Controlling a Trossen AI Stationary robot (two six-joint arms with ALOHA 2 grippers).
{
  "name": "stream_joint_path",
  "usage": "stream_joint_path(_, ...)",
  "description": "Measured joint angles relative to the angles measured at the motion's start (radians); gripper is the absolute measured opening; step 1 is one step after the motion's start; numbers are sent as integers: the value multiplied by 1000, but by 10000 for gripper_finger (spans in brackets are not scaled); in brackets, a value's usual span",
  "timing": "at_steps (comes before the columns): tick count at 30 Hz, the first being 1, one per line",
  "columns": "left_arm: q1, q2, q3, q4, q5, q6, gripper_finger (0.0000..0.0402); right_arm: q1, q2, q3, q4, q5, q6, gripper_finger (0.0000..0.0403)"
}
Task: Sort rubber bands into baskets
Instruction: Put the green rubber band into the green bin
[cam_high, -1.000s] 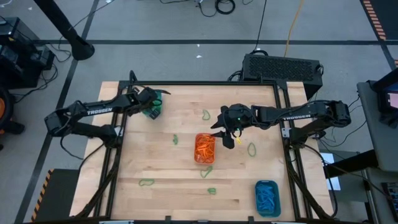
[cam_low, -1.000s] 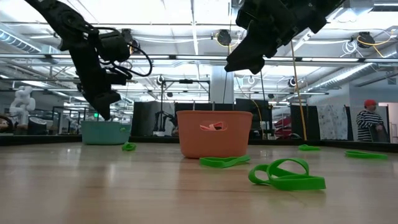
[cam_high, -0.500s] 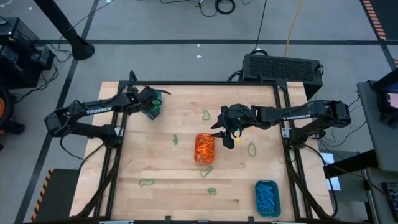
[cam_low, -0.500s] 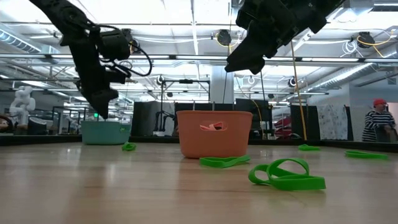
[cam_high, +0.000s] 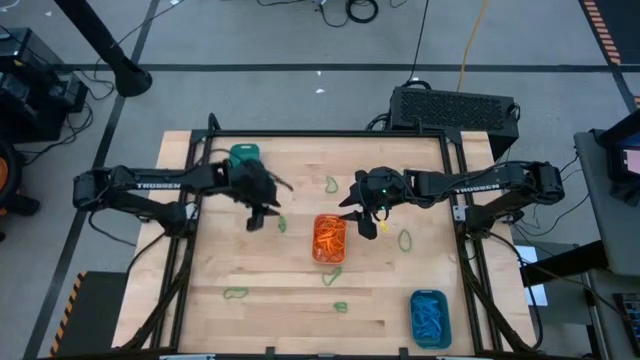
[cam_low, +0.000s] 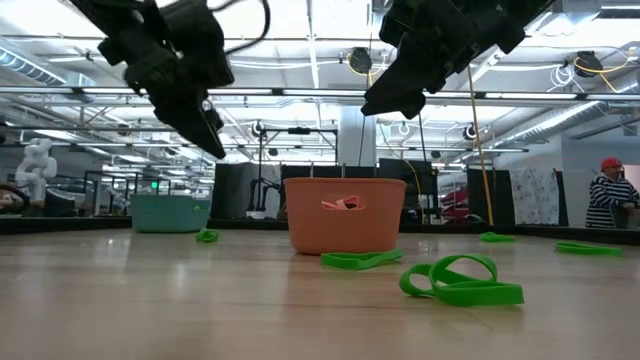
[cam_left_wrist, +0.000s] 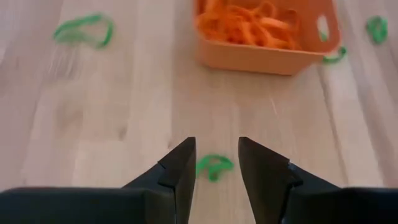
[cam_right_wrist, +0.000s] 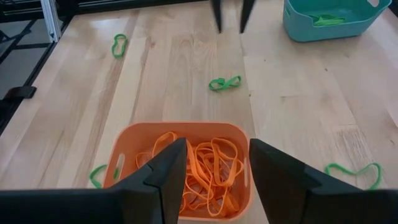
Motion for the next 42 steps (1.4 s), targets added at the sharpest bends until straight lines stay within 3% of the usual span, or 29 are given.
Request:
stream_joint_path(7, -137, 89, 0, 39, -171, 53, 128, 0, 0, 0, 1, 0, 0, 167)
stream_joint_path(19, -180, 327, 0, 95, -170, 108, 128, 1, 0, 0, 1, 0, 7, 167)
stream_joint_path(28, -179, 385, 2, 113, -174, 114, 127, 1, 0, 0, 0, 0, 5, 167)
stream_joint_path(32, -179, 375, 2, 112, -189, 117, 100, 1, 0, 0, 0, 0, 5, 167)
stream_joint_path(38, -178, 373, 13, 93, -206, 112, 11, 1, 0, 0, 0, 0, 4, 167)
stream_joint_path(42, -178, 365, 53, 16, -223, 110, 8, 1, 0, 0, 0, 0, 5, 167)
